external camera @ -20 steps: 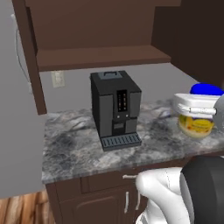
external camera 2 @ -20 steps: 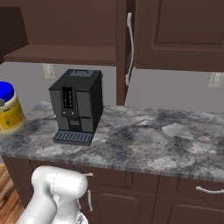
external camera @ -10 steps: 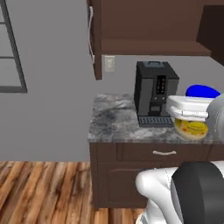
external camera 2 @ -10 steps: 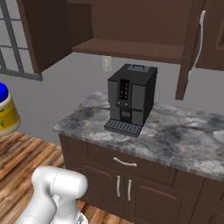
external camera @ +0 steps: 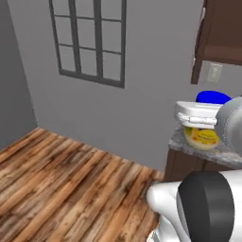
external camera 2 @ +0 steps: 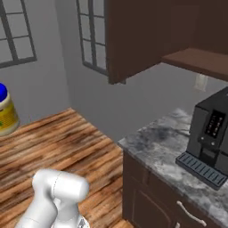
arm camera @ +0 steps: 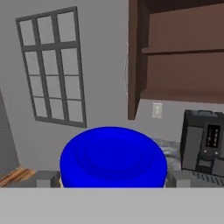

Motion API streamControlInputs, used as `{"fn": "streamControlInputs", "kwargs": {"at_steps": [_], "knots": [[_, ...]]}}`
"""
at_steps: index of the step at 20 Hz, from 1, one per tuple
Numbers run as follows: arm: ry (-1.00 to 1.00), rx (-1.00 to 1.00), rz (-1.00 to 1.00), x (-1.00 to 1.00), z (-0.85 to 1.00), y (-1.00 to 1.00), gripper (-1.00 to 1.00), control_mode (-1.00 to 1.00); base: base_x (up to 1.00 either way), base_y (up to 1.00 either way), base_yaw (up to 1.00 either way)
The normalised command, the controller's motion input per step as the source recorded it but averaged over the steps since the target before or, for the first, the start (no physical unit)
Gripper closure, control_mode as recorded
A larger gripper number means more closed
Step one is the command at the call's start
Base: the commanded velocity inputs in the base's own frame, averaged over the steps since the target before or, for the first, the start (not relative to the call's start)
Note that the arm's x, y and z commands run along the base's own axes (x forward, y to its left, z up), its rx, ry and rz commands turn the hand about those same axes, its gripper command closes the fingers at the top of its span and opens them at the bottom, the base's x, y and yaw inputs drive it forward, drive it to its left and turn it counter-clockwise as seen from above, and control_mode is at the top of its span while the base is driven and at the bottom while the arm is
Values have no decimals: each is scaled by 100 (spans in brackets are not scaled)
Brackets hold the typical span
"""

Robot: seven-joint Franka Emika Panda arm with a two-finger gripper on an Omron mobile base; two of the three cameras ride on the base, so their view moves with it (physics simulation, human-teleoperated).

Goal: Move the oil and vinegar bottle and mayonnaise from the cabinet to the dining counter.

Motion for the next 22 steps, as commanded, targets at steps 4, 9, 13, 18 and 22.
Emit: {"fn": "streamControlInputs", "kwargs": {"at_steps": [4, 9, 13, 18, 22], "knots": [[0, 0, 0, 0, 0, 0, 100, 100, 7, 41, 66], [0, 0, 0, 0, 0, 0, 100, 100, 21, 38, 67], [0, 0, 0, 0, 0, 0, 100, 100, 43, 38, 65], [0, 0, 0, 0, 0, 0, 100, 100, 61, 41, 63], [0, 0, 0, 0, 0, 0, 100, 100, 71, 38, 62]]}}
